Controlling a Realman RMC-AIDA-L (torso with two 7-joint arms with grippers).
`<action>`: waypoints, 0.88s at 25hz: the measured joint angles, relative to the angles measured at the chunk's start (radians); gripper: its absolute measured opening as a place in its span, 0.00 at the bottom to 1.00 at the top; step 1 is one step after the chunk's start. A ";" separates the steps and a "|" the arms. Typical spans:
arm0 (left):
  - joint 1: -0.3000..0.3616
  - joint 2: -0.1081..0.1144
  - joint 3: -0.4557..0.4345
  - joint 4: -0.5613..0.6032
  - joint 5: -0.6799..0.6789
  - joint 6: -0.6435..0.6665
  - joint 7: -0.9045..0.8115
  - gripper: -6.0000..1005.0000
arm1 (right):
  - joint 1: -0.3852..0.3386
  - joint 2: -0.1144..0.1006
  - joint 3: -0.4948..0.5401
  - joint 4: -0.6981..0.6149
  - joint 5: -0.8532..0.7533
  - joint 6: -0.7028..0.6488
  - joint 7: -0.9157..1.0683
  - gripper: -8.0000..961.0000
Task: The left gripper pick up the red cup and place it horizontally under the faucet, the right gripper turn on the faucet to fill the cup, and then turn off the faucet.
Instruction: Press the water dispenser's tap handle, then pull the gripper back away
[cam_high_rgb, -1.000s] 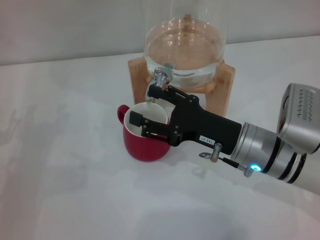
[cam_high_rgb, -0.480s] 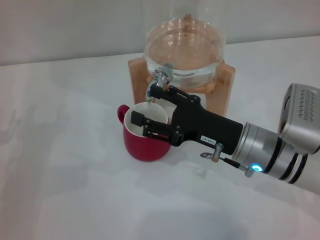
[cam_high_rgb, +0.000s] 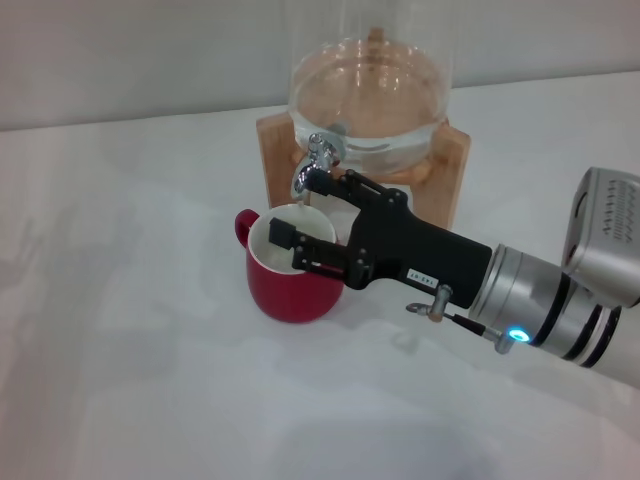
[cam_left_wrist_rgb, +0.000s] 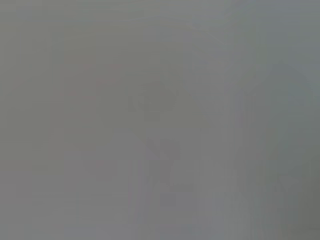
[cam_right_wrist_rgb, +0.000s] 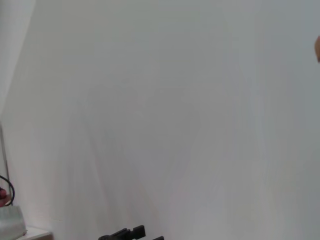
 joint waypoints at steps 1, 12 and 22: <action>0.000 0.000 0.000 0.000 0.000 0.000 0.000 0.89 | 0.000 0.000 0.000 0.000 0.000 0.000 0.000 0.90; -0.001 0.000 0.000 -0.001 0.000 0.000 0.000 0.89 | -0.004 -0.001 0.008 -0.001 -0.004 -0.004 0.000 0.90; -0.004 0.000 0.000 -0.002 0.000 0.000 0.000 0.89 | -0.015 -0.002 0.013 -0.001 -0.005 -0.005 0.000 0.90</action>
